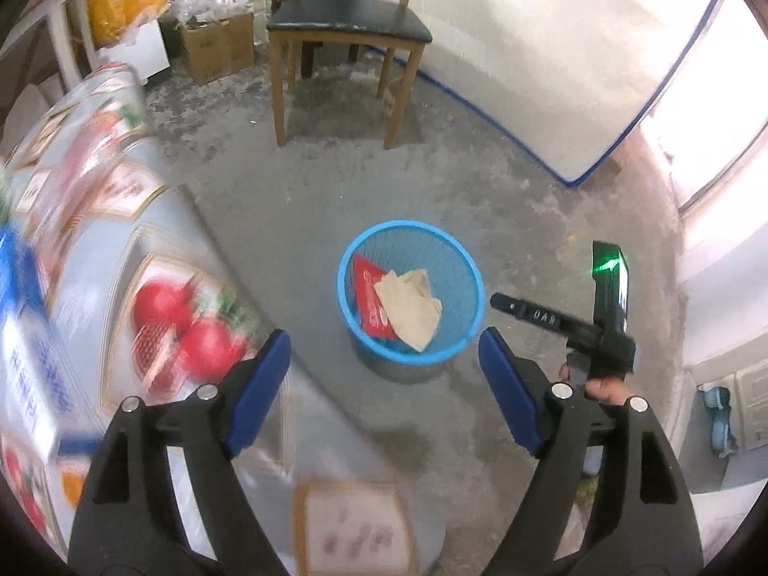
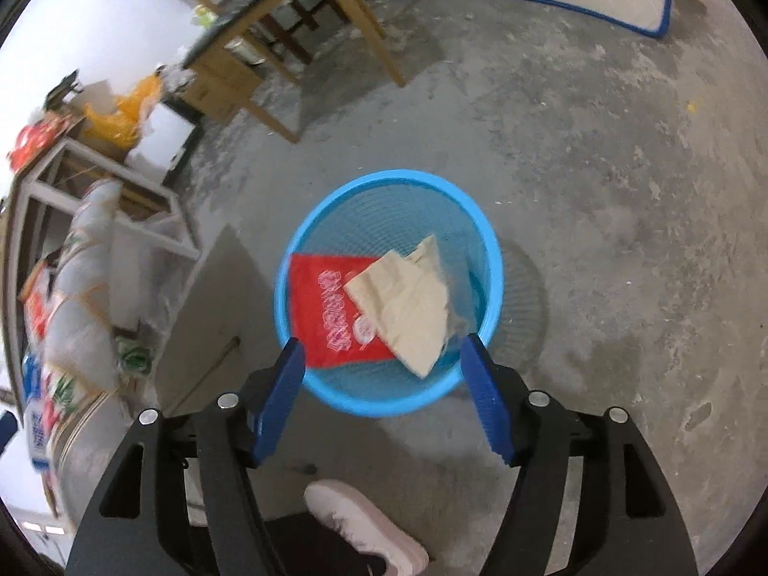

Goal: Collect trash
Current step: 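Open both tools to drop the red bag and brown paper into the basket, then move both tools back to the table toward the toothpaste box and orange peel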

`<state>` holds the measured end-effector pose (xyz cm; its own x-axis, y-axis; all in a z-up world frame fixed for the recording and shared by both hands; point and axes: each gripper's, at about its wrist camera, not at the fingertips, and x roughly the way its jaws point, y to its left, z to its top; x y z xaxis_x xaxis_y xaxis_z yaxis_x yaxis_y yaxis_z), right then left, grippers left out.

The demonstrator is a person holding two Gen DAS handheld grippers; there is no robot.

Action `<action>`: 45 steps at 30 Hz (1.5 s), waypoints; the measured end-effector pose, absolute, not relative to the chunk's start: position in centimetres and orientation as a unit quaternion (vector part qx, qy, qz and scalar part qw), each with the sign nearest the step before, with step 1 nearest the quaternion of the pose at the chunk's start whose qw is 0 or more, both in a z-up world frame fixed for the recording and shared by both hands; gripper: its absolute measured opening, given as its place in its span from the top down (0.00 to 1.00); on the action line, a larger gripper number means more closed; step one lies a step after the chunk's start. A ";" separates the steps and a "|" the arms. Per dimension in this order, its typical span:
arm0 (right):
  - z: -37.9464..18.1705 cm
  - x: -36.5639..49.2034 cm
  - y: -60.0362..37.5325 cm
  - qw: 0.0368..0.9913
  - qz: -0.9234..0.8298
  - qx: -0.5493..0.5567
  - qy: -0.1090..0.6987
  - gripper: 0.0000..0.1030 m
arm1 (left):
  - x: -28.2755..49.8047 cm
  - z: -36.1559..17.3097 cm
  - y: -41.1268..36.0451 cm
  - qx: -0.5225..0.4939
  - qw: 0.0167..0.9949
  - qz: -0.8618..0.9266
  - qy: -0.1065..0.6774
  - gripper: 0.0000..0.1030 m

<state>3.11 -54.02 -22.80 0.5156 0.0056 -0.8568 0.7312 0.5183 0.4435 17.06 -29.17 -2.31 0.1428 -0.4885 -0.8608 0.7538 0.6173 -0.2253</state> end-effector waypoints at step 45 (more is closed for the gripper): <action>-6.4 30.2 -20.0 0.849 0.084 0.117 0.508 0.39 | 23.0 -7.2 -2.9 -0.071 0.806 -0.326 0.489 0.84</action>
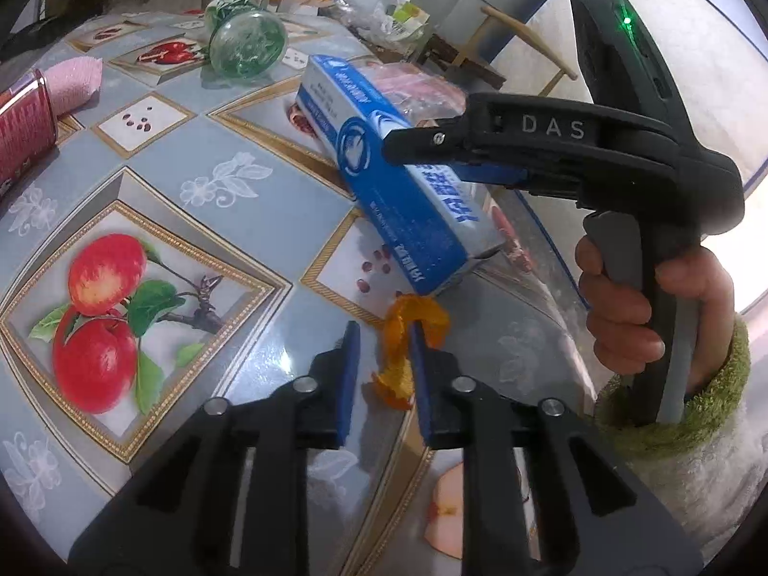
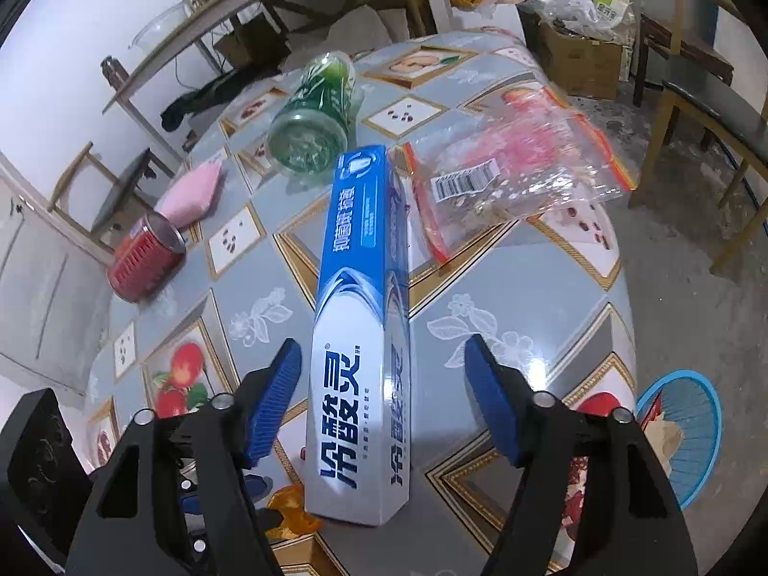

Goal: Collect trash
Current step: 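Move both tools back to the table toward the toothpaste box and orange peel, then grasp the blue-white toothpaste box with the right tool while the left tool grips the orange peel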

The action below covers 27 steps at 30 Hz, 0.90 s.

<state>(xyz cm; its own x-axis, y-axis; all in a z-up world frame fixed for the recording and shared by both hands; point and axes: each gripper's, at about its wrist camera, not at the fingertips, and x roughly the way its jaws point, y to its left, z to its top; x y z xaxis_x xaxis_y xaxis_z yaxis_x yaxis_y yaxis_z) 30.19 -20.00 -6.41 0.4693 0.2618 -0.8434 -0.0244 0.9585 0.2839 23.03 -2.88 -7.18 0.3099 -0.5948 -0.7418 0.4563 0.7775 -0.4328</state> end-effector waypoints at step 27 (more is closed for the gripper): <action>-6.1 17.0 -18.3 0.826 0.109 0.070 0.549 0.65 | 17.2 -7.5 1.9 -0.065 0.801 -0.276 0.528 1.00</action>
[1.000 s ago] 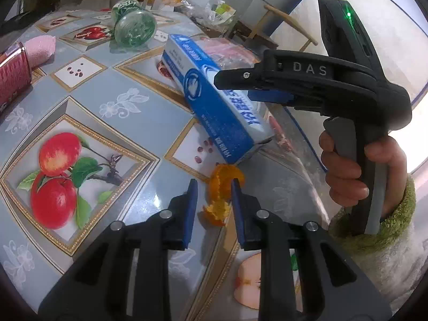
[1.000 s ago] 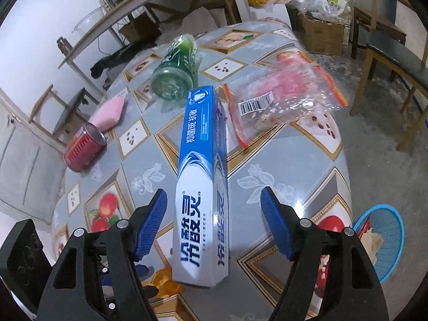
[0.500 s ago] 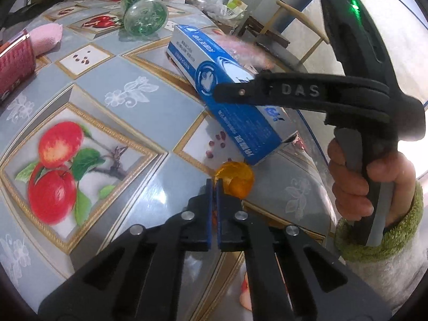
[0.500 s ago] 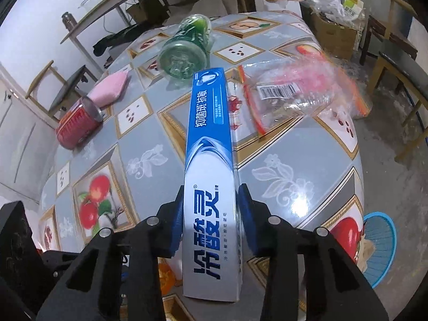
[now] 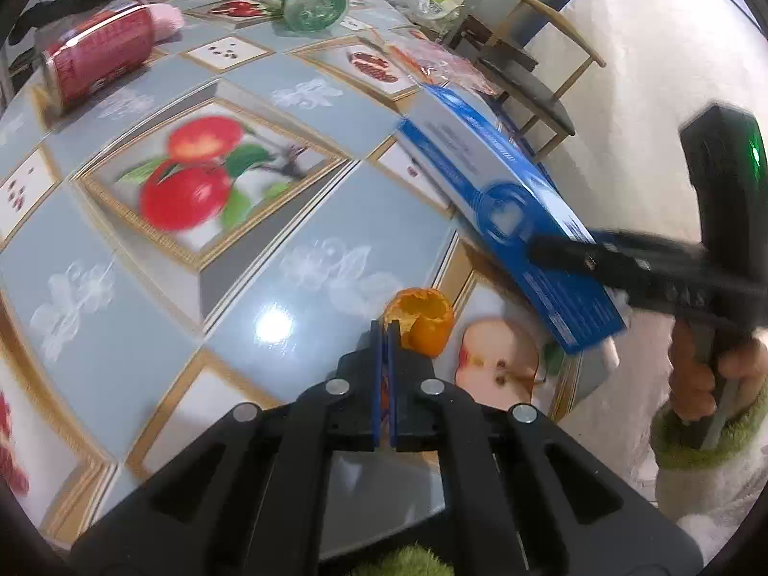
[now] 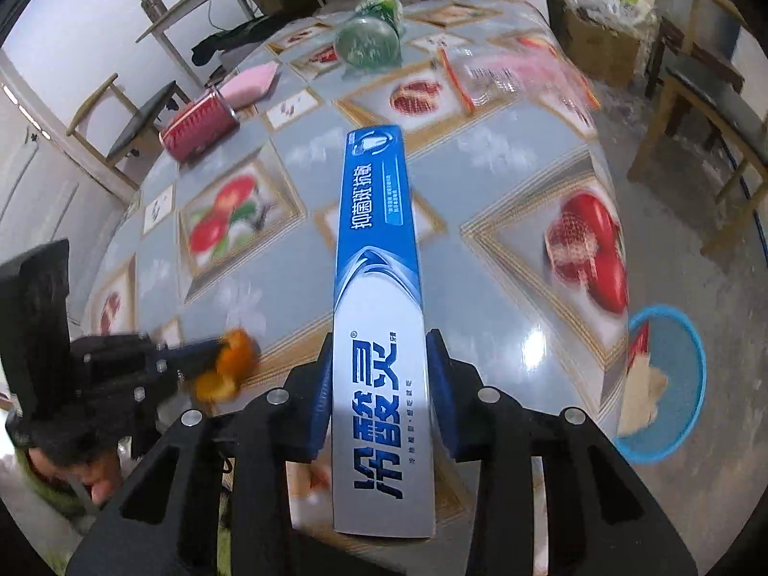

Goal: Collect trash
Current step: 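Grasp the blue-white toothpaste box with the right tool while the left tool grips the orange peel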

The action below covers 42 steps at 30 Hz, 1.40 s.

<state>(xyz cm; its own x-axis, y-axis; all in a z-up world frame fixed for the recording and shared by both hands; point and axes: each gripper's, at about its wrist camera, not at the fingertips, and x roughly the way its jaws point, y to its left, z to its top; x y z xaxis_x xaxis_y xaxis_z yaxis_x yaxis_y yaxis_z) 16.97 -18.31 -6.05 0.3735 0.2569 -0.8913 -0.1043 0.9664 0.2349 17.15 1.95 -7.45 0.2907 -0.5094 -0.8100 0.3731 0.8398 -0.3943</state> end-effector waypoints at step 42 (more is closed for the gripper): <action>-7.6 16.4 -18.2 0.842 0.058 0.073 0.531 0.67 | 15.8 -6.8 -0.7 0.045 0.824 -0.242 0.510 0.98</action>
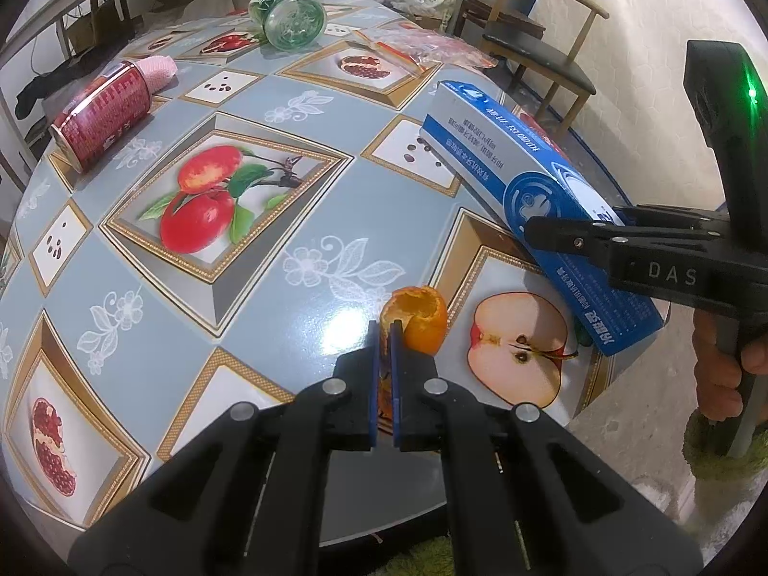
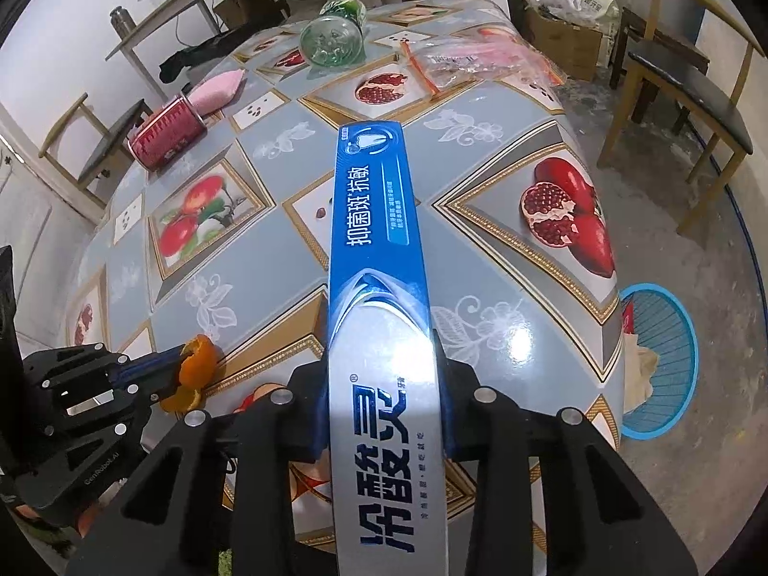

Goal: Collect trash
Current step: 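Grasp the blue-white toothpaste box with the right tool while the left tool grips the orange peel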

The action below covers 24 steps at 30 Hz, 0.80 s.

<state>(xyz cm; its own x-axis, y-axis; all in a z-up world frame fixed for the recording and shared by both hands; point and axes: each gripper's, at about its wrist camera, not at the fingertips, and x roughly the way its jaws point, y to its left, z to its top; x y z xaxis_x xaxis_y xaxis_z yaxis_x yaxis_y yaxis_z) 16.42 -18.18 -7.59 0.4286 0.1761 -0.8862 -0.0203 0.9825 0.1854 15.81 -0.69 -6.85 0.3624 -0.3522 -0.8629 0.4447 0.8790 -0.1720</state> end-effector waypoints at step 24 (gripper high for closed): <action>-7.2 16.3 -18.1 0.846 0.061 0.075 0.524 0.68 | 15.3 -6.2 -0.6 0.044 0.829 -0.247 0.500 0.99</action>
